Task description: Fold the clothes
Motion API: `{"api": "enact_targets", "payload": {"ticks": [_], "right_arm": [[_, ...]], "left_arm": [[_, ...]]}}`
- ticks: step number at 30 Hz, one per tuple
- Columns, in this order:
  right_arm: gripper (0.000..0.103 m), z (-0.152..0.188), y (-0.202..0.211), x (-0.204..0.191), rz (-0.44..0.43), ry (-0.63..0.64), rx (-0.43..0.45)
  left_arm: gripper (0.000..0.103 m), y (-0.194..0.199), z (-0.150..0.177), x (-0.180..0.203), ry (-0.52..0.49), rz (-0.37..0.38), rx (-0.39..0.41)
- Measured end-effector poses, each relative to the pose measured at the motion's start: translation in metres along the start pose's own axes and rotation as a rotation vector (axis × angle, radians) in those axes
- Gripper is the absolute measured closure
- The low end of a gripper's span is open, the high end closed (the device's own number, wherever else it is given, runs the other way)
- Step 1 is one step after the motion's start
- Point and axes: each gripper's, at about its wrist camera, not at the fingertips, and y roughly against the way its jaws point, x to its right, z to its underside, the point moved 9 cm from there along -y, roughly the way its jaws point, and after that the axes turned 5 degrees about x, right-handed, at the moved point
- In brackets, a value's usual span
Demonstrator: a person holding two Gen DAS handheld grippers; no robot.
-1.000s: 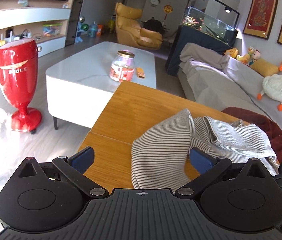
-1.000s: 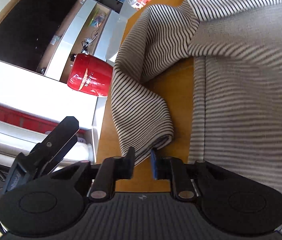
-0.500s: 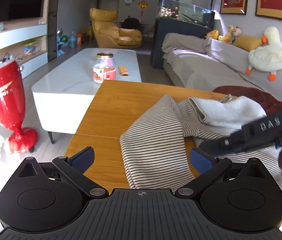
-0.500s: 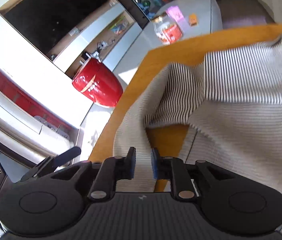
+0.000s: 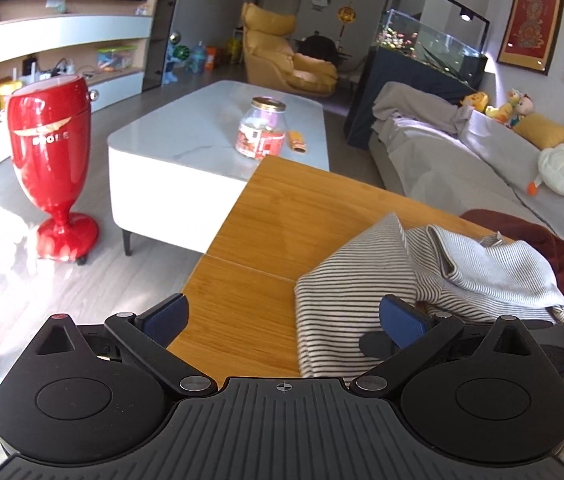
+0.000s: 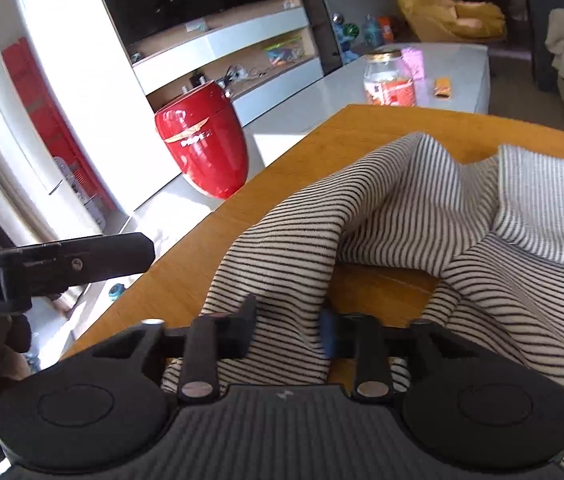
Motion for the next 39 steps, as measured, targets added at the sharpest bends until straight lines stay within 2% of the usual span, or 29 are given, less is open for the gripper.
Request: {"api": "enact_targets", "payload": {"ticks": [2, 3, 7, 10, 13, 15, 17, 19, 20, 23, 27, 29, 31, 33, 35, 38, 39], "right_arm": [[0.098, -0.016, 0.013, 0.001, -0.055, -0.004, 0.007], [0.098, -0.029, 0.024, 0.004, -0.054, 0.026, 0.029], [0.099, -0.088, 0.078, 0.034, 0.033, 0.123, 0.127], [0.099, -0.121, 0.112, 0.08, 0.213, 0.213, 0.181], [0.098, -0.138, 0.134, 0.132, 0.406, 0.259, 0.207], [0.097, -0.143, 0.152, 0.162, 0.524, 0.247, 0.254], [0.095, -0.141, 0.17, 0.184, 0.554, 0.154, 0.29], [0.089, -0.13, 0.183, 0.199, 0.545, 0.041, 0.297], [0.08, -0.122, 0.187, 0.205, 0.531, -0.018, 0.29], [0.065, -0.091, 0.19, 0.221, 0.542, -0.125, 0.272], [0.06, -0.053, 0.177, 0.253, 0.57, -0.256, 0.26], [0.055, -0.035, 0.158, 0.259, 0.527, -0.3, 0.239], [0.055, -0.024, 0.135, 0.251, 0.516, -0.249, 0.215], [0.089, -0.026, 0.125, 0.239, 0.517, -0.15, 0.22], [0.091, -0.043, 0.141, 0.229, 0.469, -0.139, 0.295], [0.091, -0.067, 0.176, 0.228, 0.489, -0.118, 0.403], [0.091, -0.068, 0.183, 0.233, 0.499, -0.129, 0.408]], "left_arm": [[0.0, -0.002, 0.0, 0.001, -0.003, 0.005, -0.003], [0.0, -0.003, 0.001, 0.001, -0.004, 0.004, -0.006], [0.0, -0.008, 0.001, 0.002, 0.014, 0.011, -0.011], [0.0, -0.012, 0.003, 0.009, 0.034, 0.037, -0.018], [0.0, -0.017, 0.005, 0.03, 0.005, 0.077, -0.026], [0.0, -0.02, 0.006, 0.049, -0.026, 0.119, -0.028], [0.0, -0.023, 0.008, 0.068, -0.061, 0.162, -0.036], [0.0, -0.028, 0.013, 0.084, -0.099, 0.19, -0.05], [0.0, -0.031, 0.017, 0.092, -0.116, 0.202, -0.058], [0.0, -0.039, 0.024, 0.11, -0.153, 0.234, -0.079], [0.0, -0.048, 0.026, 0.133, -0.203, 0.267, -0.083], [0.0, -0.056, 0.023, 0.145, -0.233, 0.273, -0.079], [0.0, -0.066, 0.022, 0.159, -0.259, 0.276, -0.086], [0.0, -0.075, 0.02, 0.17, -0.294, 0.273, -0.089], [0.0, -0.083, 0.018, 0.18, -0.332, 0.263, -0.087], [0.0, -0.101, 0.013, 0.187, -0.369, 0.233, -0.082], [0.0, -0.109, 0.012, 0.187, -0.379, 0.21, -0.084]]}}
